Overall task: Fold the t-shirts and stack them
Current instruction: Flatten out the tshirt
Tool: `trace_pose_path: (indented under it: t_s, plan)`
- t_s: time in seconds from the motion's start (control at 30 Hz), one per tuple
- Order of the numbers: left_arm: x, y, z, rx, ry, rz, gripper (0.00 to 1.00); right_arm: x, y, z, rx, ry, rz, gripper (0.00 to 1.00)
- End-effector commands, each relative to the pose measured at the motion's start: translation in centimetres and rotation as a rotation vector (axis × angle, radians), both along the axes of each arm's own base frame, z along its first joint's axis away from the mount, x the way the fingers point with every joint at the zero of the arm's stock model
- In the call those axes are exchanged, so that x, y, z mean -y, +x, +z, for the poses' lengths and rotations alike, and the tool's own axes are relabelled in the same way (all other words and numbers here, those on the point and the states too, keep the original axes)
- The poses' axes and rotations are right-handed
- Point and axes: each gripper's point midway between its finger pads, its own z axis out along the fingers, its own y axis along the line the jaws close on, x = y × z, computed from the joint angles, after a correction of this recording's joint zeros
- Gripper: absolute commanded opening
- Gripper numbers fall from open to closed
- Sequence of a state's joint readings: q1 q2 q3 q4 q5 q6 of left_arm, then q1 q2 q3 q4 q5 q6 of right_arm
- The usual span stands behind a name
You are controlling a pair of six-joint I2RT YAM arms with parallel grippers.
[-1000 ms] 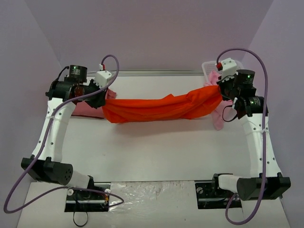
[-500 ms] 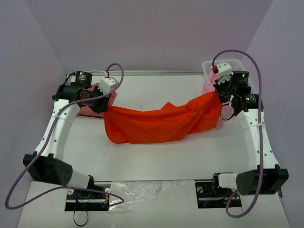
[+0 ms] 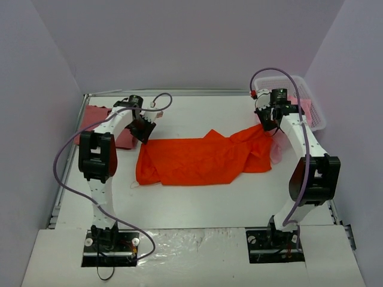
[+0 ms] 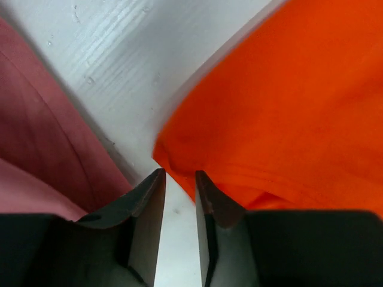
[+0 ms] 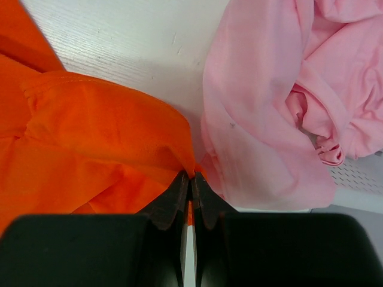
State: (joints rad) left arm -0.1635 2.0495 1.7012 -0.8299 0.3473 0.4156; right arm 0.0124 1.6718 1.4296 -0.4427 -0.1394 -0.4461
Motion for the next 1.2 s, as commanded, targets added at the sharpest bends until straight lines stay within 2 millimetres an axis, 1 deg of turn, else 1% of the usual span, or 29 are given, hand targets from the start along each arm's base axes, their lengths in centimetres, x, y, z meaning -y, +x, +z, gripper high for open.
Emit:
trace_pose_path:
  t_s: [0.0, 0.03, 0.07, 0.1, 0.17, 0.2, 0.23, 0.27, 0.3, 0.33, 0.37, 0.4, 0.43, 0.47, 0.5, 0.53, 0.57, 0.63, 0.67, 0.73, 0.77, 0.83, 0.87, 0.9, 0.97, 1.17]
  plan:
    - [-0.1, 2.3, 3.1, 0.101, 0.025, 0.021, 0.26, 0.1, 1.3, 1.7, 0.055, 0.010, 0.002, 0.00]
    - [-0.1, 2.2, 3.3, 0.109, 0.026, 0.019, 0.34, 0.1, 1.2, 1.5, 0.051, 0.011, 0.003, 0.00]
    - [0.0, 1.9, 3.6, 0.117, 0.031, 0.011, 0.36, 0.0, 1.1, 1.3, 0.048, 0.016, 0.005, 0.00]
    - [0.1, 1.0, 4.4, 0.131, 0.032, 0.001, 0.39, -0.1, 0.8, 1.1, 0.044, 0.018, 0.005, 0.00]
    - [0.7, -0.1, 5.5, 0.160, 0.038, -0.030, 0.42, -0.1, 0.7, 1.0, 0.043, 0.020, 0.007, 0.00]
    - [0.7, -0.9, 7.5, 0.209, 0.044, -0.036, 0.43, -0.1, 0.6, 1.0, 0.045, 0.023, 0.006, 0.00]
    - [0.6, -2.1, 7.2, 0.200, 0.054, -0.047, 0.45, -0.2, 0.3, 0.7, 0.037, 0.025, 0.006, 0.00]
    - [0.8, -2.8, 7.9, 0.216, 0.058, -0.060, 0.45, -0.2, 0.2, 0.6, 0.037, 0.028, 0.007, 0.00]
    - [1.3, -3.8, 9.7, 0.268, 0.052, -0.077, 0.47, -0.4, 0.1, 0.5, 0.035, 0.035, 0.008, 0.00]
    - [1.4, -5.0, 9.5, 0.257, 0.050, -0.088, 0.51, -0.5, 0.0, 0.5, 0.042, 0.040, 0.008, 0.00]
    - [1.9, -6.0, 9.7, 0.253, 0.040, -0.115, 0.52, -0.5, -0.3, 0.0, 0.032, 0.045, 0.007, 0.00]
    - [2.9, -7.3, 10.7, 0.272, 0.025, -0.157, 0.52, -0.7, -0.3, 0.0, 0.036, 0.054, 0.008, 0.00]
    - [3.3, -8.9, 9.8, 0.235, 0.022, -0.195, 0.53, -0.7, -0.5, -0.5, 0.024, 0.061, 0.005, 0.00]
    - [3.8, -9.9, 9.5, 0.223, 0.023, -0.226, 0.53, -0.8, -0.7, -0.7, 0.021, 0.065, 0.005, 0.00]
    - [4.8, -11.1, 9.3, 0.212, 0.026, -0.274, 0.53, -1.0, -0.7, -0.8, 0.019, 0.073, 0.007, 0.00]
    - [5.1, -12.1, 8.7, 0.182, 0.023, -0.295, 0.53, -1.1, -0.8, -0.9, 0.017, 0.078, 0.007, 0.00]
    - [5.3, -13.0, 7.7, 0.142, 0.015, -0.312, 0.47, -1.1, -1.1, -1.3, 0.006, 0.081, 0.005, 0.00]
    - [6.1, -14.0, 6.9, 0.085, -0.039, -0.312, 0.40, -1.1, -1.2, -1.3, 0.007, 0.083, 0.003, 0.00]
    - [6.4, -14.5, 5.9, 0.043, -0.057, -0.313, 0.34, -1.1, -1.3, -1.4, 0.003, 0.082, 0.002, 0.00]
    - [6.9, -15.4, 5.1, -0.017, -0.099, -0.313, 0.33, -1.1, -1.6, -1.5, 0.000, 0.082, 0.000, 0.00]
    - [7.5, -15.7, 4.3, -0.060, -0.128, -0.316, 0.33, -1.1, -1.7, -1.5, 0.001, 0.082, 0.000, 0.00]
    - [7.6, -16.0, 3.7, -0.109, -0.150, -0.291, 0.32, -1.0, -2.2, -1.8, -0.008, 0.080, -0.002, 0.00]
    - [7.9, -16.2, 3.3, -0.142, -0.180, -0.288, 0.32, -1.0, -2.3, -1.7, 0.000, 0.079, -0.002, 0.00]
    - [8.0, -16.2, 3.2, -0.155, -0.198, -0.279, 0.32, -1.0, -2.6, -2.1, -0.013, 0.080, -0.004, 0.00]
    - [8.0, -16.0, 2.7, -0.181, -0.227, -0.250, 0.32, -0.9, -2.7, -2.3, -0.014, 0.077, -0.008, 0.00]
    - [8.4, -16.4, 1.4, -0.259, -0.275, -0.221, 0.32, -0.8, -2.7, -2.7, -0.023, 0.071, -0.013, 0.00]
